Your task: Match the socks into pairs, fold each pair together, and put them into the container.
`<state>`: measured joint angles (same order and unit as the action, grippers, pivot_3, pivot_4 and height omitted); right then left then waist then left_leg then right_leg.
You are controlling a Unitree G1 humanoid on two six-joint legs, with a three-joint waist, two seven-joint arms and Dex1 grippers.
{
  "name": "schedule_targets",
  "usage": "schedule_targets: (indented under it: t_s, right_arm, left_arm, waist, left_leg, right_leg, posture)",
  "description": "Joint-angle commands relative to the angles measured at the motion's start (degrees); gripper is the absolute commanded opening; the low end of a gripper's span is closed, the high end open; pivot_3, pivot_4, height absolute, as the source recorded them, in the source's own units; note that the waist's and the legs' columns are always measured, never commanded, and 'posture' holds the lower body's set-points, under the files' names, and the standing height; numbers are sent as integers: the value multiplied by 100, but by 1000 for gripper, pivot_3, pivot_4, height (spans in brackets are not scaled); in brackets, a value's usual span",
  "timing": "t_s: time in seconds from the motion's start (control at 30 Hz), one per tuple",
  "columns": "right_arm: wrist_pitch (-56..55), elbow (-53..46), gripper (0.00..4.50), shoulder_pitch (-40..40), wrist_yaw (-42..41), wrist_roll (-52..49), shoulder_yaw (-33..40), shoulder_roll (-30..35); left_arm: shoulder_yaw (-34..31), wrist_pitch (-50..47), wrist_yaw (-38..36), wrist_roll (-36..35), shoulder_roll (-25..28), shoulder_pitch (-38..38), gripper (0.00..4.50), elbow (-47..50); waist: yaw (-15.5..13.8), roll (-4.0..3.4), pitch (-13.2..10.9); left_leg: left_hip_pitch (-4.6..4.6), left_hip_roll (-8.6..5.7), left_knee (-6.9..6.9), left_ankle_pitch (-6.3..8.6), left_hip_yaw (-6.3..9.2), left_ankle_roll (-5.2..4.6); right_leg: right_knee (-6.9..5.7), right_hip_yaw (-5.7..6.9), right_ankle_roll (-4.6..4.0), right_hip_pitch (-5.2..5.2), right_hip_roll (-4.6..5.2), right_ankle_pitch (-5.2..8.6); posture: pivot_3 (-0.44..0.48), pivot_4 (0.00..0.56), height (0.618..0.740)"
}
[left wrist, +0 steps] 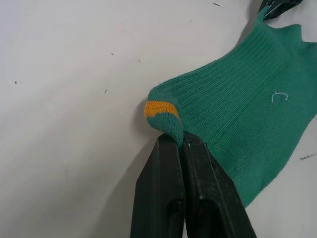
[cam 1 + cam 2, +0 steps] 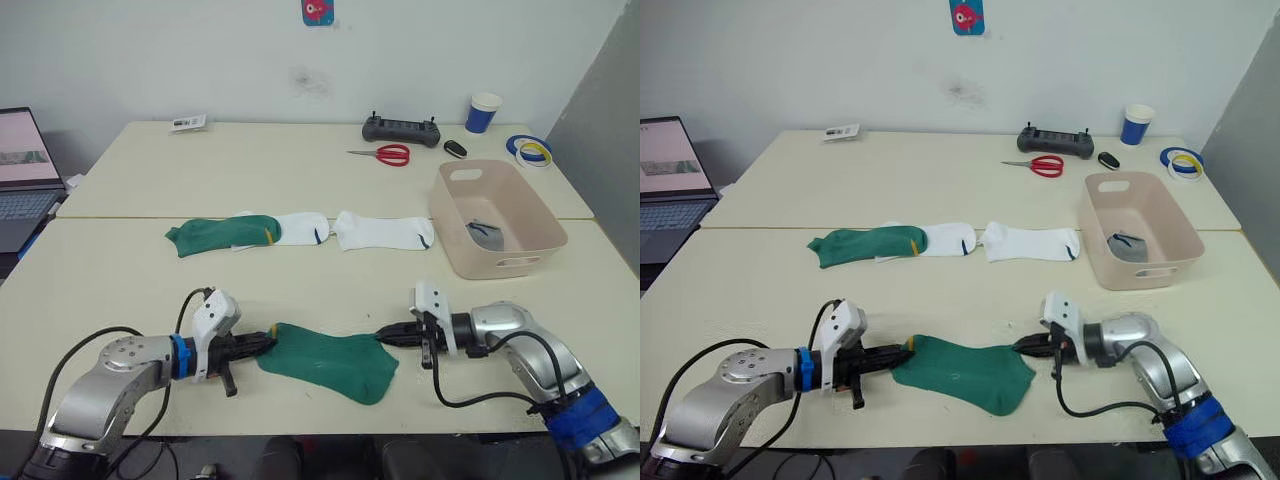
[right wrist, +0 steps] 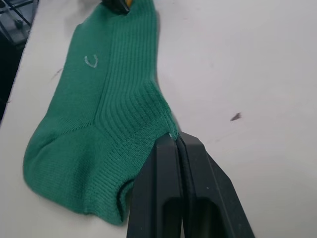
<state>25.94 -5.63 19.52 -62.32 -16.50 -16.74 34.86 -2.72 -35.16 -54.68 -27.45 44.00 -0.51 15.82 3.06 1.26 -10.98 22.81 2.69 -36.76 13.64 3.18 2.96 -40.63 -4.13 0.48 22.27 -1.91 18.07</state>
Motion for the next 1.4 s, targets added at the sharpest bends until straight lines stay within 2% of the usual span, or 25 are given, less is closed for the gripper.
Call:
schedule_targets:
  t_s: [0.03, 0.17, 0.43, 0.53, 0.73, 0.93, 1.13, 1.23, 1.3, 1.4]
  right_arm:
    - [-249, 228, 0, 293, -30, 85, 141, -26]
    - [-449, 624, 0, 595, -50, 236, 95, -75]
    - [-546, 838, 0, 769, -375, 491, -64, 37]
    - [-497, 810, 661, 761, -420, 486, -14, 35]
    - [-417, 572, 2809, 790, -348, 273, 392, 125]
    - [-399, 120, 2822, 648, -296, 92, 619, 157]
    - [-266, -467, 2822, 520, -325, -168, 584, 83]
    - [-351, -576, 2172, 444, -318, -189, 375, -107]
    - [-573, -429, 1509, 451, -197, -41, 202, -360]
    - [-927, -114, 415, 469, -60, 245, -81, -711]
  left_arm:
    - [-168, -399, 352, -197, -102, 101, 16, 312]
    - [-111, -650, 701, -146, -209, 162, 16, 449]
    - [86, -292, 1267, 416, -461, 419, 16, 297]
    - [117, -241, 1159, 414, -422, 410, 685, 286]
    - [-294, -377, 965, 221, -147, 269, 2651, 317]
    - [-478, -413, 825, 114, 49, 51, 4475, 334]
    - [-1077, 165, 633, -69, 35, -82, 4475, 499]
    - [-1079, 669, 313, 30, 201, -93, 3844, 696]
    - [-887, 786, 327, -43, 62, 118, 3223, 874]
    - [-302, 1006, 556, 295, -269, 353, 2269, 925]
  waist:
    - [3, 0, 0]
    - [7, 0, 0]
    - [1, 0, 0]
    - [-2, 0, 0]
    - [4, 0, 0]
    - [12, 0, 0]
    - [6, 0, 0]
    - [6, 0, 0]
    - [5, 0, 0]
    - [3, 0, 0]
  left_leg:
    - [0, 0, 0, 0, 1, 0]
    - [0, 0, -2, 0, 0, 0]
    - [1, 0, -1, 0, 4, 0]
    - [0, -1, -1, 0, 2, 0]
    - [0, 1, 0, 0, 3, 1]
    - [0, 1, 2, 0, 4, 0]
    - [2, 2, 2, 0, 3, 1]
    - [-1, 4, 6, 0, 5, 1]
    - [0, 2, 7, 0, 4, 1]
    - [0, -1, 3, -1, 1, 2]
  right_leg:
    - [0, 1, 0, 0, 0, 0]
    - [0, 1, 1, -1, 0, -1]
    - [0, 1, 1, -2, 0, -1]
    - [0, 0, 1, -2, 0, -1]
    - [0, 1, 1, -1, 0, -1]
    - [2, 1, 1, -1, 1, -1]
    - [4, 1, 1, 0, 3, -1]
    - [4, 2, 0, 0, 2, 0]
    - [5, 2, 0, 0, 3, 0]
    - [6, 0, 2, -3, 3, -2]
  posture:
    - [0, 150, 740]
    - [0, 150, 740]
    - [0, 150, 740]
    - [0, 150, 740]
    - [0, 150, 740]
    - [0, 150, 740]
    - [0, 150, 740]
    - [0, 150, 740]
    - [0, 150, 740]
    - [0, 150, 740]
